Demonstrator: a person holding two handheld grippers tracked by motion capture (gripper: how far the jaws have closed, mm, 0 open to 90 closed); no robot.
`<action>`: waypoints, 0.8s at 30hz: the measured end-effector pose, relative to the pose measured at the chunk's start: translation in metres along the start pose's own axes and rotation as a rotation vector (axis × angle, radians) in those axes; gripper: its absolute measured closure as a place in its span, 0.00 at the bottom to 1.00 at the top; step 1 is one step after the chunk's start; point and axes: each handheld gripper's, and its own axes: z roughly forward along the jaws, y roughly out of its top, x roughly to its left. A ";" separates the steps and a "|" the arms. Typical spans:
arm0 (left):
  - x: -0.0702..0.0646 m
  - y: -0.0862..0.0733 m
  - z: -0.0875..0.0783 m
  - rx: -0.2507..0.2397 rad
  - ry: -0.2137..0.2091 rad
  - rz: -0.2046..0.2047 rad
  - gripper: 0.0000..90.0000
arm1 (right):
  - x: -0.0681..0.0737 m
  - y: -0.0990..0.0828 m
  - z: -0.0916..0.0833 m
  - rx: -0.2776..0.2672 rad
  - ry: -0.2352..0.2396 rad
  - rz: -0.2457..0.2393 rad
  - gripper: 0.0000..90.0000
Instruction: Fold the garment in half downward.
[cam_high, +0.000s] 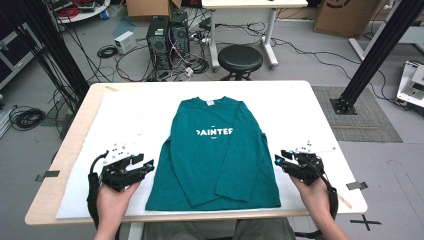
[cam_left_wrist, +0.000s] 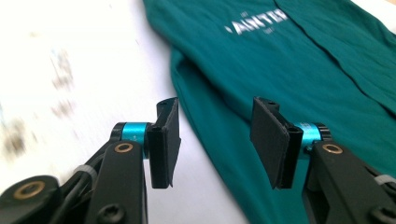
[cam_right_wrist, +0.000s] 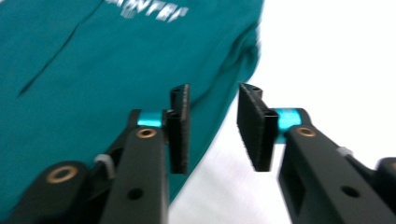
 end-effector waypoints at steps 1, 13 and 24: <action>0.000 0.000 0.000 0.000 0.000 0.000 0.55 | 0.000 0.000 0.000 0.000 0.000 0.000 0.71; 0.033 0.051 0.062 -0.068 -0.030 -0.035 0.55 | -0.037 0.058 0.036 -0.062 -0.043 0.016 0.60; 0.057 0.086 0.139 -0.041 -0.071 -0.039 0.58 | -0.056 0.103 0.107 -0.033 0.004 0.002 0.53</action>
